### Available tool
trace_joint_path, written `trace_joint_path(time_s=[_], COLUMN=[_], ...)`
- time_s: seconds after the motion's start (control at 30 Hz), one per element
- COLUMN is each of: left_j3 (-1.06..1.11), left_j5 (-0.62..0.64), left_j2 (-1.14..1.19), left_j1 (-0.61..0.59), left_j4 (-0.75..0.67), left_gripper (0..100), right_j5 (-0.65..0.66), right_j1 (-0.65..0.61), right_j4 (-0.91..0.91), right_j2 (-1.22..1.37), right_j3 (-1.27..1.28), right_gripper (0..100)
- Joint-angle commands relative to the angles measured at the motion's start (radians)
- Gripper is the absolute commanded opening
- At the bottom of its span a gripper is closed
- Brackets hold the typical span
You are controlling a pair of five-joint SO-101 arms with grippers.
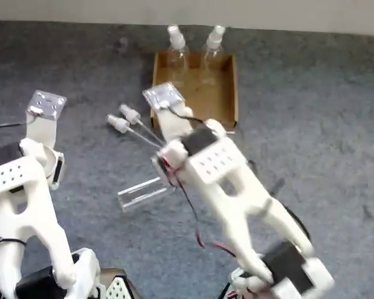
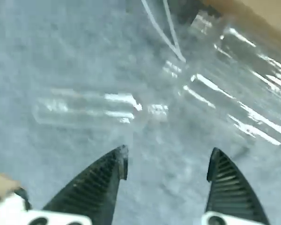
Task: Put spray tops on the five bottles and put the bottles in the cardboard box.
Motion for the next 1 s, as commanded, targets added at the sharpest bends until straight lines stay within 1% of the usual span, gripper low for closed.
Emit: trace_joint_path(time_s=[0.0,0.07,0.1,0.13,0.2,0.33,0.47,0.63,0.73,0.8,0.97], left_j3=[0.064,0.093,0.107,0.124,0.154,0.197,0.211,0.213,0.213,0.213,0.213], left_j5=[-0.006,-0.006,-0.006,-0.006,-0.006,-0.006,-0.006,-0.006,-0.006,-0.006,-0.006], left_j2=[-0.042,-0.042,-0.042,-0.042,-0.042,-0.042,-0.042,-0.042,-0.042,-0.042,-0.042], left_j1=[-0.012,-0.012,-0.012,-0.012,-0.012,-0.013,-0.012,-0.015,-0.013,-0.013,-0.012], left_j4=[-0.087,-0.106,-0.12,-0.138,-0.178,-0.241,-0.259,-0.259,-0.261,-0.261,-0.261], left_gripper=[1,1,1,1,1,1,1,1,1,1,1], right_j5=[-0.328,-0.532,-0.612,-0.678,-0.744,-0.787,-0.789,-0.801,-0.913,-0.965,-0.973], right_j1=[-0.012,-0.012,-0.012,-0.013,-0.038,-0.114,-0.165,-0.174,-0.174,-0.174,-0.173], right_j4=[0.007,0.007,0.015,0.016,0.033,0.096,0.094,0.102,0.102,0.094,0.094], right_j2=[0.18,0.28,0.321,0.36,0.414,0.479,0.526,0.576,0.588,0.59,0.591], right_j3=[-0.255,-0.354,-0.395,-0.429,-0.484,-0.515,-0.512,-0.509,-0.509,-0.507,-0.507], right_gripper=[24.1,24.1,24.1,24.1,24.1,24.1,24.1,23.9,23.9,23.9,23.9])
